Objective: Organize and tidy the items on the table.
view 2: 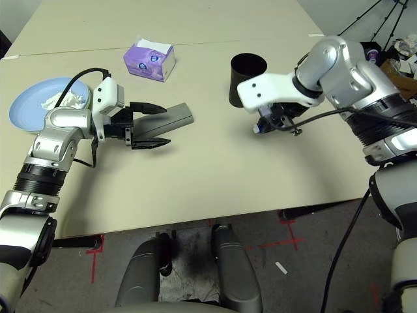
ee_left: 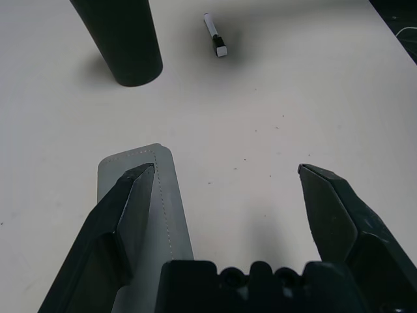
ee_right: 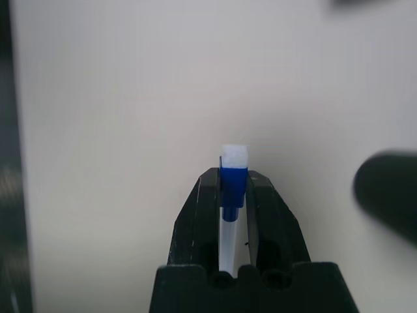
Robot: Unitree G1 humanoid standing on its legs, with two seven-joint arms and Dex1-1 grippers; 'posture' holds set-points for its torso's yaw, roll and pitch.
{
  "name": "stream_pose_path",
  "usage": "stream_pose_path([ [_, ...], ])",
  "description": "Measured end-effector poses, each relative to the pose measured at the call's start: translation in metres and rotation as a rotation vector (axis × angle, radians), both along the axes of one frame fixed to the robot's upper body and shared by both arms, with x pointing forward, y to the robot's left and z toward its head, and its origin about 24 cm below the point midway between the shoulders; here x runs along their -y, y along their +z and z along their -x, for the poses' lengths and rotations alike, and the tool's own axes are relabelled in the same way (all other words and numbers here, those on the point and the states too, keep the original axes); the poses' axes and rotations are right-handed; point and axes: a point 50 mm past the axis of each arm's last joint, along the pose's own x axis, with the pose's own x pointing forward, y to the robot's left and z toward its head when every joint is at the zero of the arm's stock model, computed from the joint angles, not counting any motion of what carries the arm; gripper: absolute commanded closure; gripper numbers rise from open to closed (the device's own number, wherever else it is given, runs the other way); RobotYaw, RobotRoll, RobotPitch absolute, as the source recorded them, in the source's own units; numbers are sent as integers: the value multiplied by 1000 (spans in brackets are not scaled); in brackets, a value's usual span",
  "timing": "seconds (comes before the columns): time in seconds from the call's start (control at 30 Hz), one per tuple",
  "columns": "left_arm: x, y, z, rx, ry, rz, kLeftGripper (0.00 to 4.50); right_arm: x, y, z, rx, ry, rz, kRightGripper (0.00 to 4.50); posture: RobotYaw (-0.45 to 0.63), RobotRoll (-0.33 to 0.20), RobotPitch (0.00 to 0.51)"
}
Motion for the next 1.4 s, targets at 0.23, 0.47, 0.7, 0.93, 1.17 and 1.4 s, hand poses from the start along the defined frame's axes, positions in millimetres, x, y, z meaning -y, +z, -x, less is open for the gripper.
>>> stream_pose_path([
  [0.23,0,3,-2,6,-3,-8,0,-23,42,-15,-38,-79,-589,4088,-88,0,175],
  [0.47,-2,3,-2,4,-4,-17,0,-8,48,-33,184,-255,-886,4088,-87,0,181],
  [0.7,-2,4,-2,6,-3,-20,0,4,14,-39,319,-413,-1078,4088,-95,0,186],
  [0.93,-4,3,-1,-3,3,-24,0,9,24,-32,476,-462,-1162,4088,-101,0,184],
  [1.17,-4,3,-1,-3,4,-23,0,11,27,-32,523,-493,-1174,4088,-97,0,182],
  [1.4,-5,3,-1,-3,6,-25,0,18,23,-30,584,-548,-1151,4088,-100,0,183],
])
